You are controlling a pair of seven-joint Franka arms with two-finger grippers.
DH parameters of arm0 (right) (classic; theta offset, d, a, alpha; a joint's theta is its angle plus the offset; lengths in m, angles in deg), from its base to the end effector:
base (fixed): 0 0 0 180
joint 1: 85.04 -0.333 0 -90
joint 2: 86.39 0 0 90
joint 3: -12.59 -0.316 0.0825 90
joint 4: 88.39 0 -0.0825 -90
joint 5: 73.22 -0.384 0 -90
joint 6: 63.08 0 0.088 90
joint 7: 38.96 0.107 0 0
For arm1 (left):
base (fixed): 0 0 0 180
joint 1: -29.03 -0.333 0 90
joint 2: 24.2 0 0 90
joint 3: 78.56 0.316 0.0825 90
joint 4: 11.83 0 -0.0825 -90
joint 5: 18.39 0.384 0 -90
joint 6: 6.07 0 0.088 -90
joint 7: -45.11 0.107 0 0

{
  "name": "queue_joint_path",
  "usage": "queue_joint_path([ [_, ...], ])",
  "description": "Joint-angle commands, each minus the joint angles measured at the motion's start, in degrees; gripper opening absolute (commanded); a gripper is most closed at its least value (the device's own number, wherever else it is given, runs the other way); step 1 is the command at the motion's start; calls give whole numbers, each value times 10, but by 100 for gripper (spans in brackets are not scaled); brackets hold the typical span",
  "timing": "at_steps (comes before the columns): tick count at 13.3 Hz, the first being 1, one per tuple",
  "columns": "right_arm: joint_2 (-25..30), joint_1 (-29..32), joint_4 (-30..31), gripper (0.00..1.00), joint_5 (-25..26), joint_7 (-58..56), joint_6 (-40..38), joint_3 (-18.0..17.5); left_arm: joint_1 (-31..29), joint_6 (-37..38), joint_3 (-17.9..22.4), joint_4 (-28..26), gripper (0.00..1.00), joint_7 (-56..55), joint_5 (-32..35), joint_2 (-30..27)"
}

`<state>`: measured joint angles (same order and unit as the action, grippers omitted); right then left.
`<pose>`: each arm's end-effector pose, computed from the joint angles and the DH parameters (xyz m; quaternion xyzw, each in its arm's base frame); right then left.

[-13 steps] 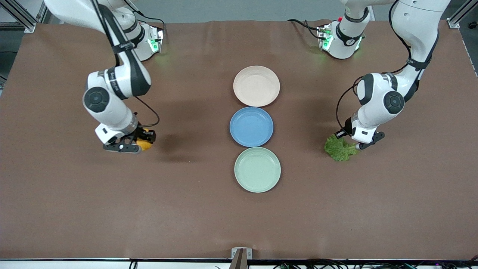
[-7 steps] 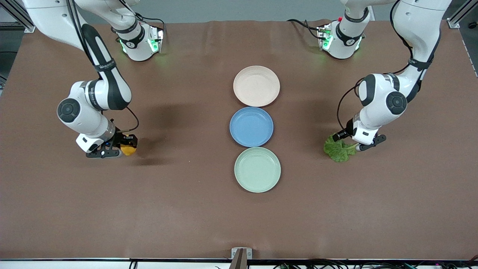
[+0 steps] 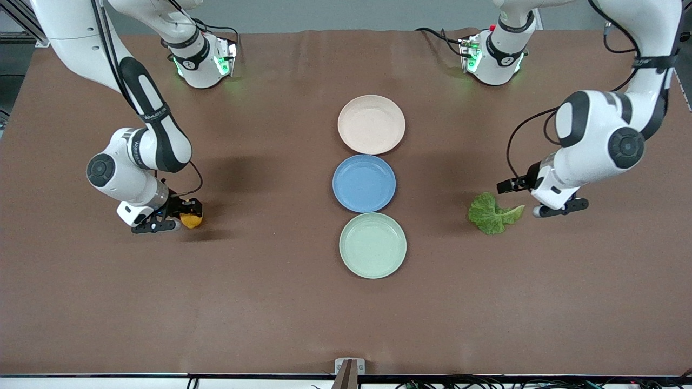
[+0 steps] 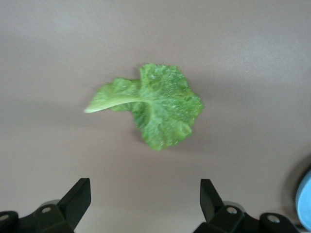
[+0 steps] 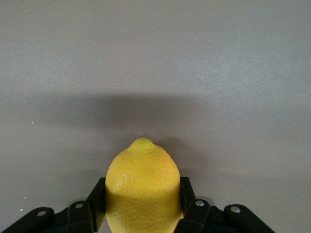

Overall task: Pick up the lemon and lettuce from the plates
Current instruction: 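Carry the lemon and lettuce off the plates and lower them to the table, then open both grippers to release the lemon and lettuce, then withdraw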

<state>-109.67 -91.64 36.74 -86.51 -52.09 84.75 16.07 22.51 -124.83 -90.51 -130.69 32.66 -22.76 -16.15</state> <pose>0.5582 0.0259 0.1992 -0.9977 -0.0456 -0.0007 0.0493 0.5518 -0.0547 0.3532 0.9931 0.0816 -0.0761 0.0352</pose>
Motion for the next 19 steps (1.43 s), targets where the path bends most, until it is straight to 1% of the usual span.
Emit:
queue_joint_path([
  [1, 2, -6, 4, 2, -16, -11, 4, -7, -13, 82, -4, 33, 99, 18, 54, -64],
  [2, 2, -11, 4, 2, -16, -10, 4, -7, -15, 113, -1, 60, 99, 23, 56, -78],
  [3, 2, -11, 3, 2, -16, -9, 4, -6, -27, 147, -2, 93, 99, 34, 56, -78],
  [4, 2, -11, 3, 12, -16, -9, 3, -6, -34, 181, -3, 126, 99, 45, 56, -77],
  [5, 2, -8, 1, 59, -16, -9, 0, -6, -35, 209, -3, 154, 99, 47, 55, -78],
  [6, 1, -5, -1, 99, -16, -12, -3, -6, -38, 233, -2, 180, 99, 47, 55, -79],
  [8, 2, -5, -29, 100, -15, -9, -20, -4, -52, 266, -3, 229, 99, 49, 48, -78],
  [10, 3, -1, -94, 100, -9, -6, -121, 4, -56, 281, -3, 254, 99, 51, 47, -79],
  [12, 3, -2, -160, 100, -5, 3, -217, 21, -65, 298, -3, 282, 99, 58, 46, -79],
  [13, 3, -2, -188, 100, 7, 3, -252, 30, -66, 302, -3, 296, 99, 62, 46, -78],
  [14, 3, -1, -214, 100, 26, 6, -283, 36, -66, 305, -4, 299, 99, 64, 46, -79],
  [16, 3, -2, -267, 100, 65, 59, -358, 42, -66, 305, -4, 317, 100, 56, 45, -77],
  [17, 5, -1, -290, 100, 79, 81, -394, 42, -67, 305, -3, 323, 100, 55, 32, -77],
  [19, 10, -1, -313, 100, 88, 82, -440, 43, -68, 305, -2, 323, 100, 57, 8, -73],
])
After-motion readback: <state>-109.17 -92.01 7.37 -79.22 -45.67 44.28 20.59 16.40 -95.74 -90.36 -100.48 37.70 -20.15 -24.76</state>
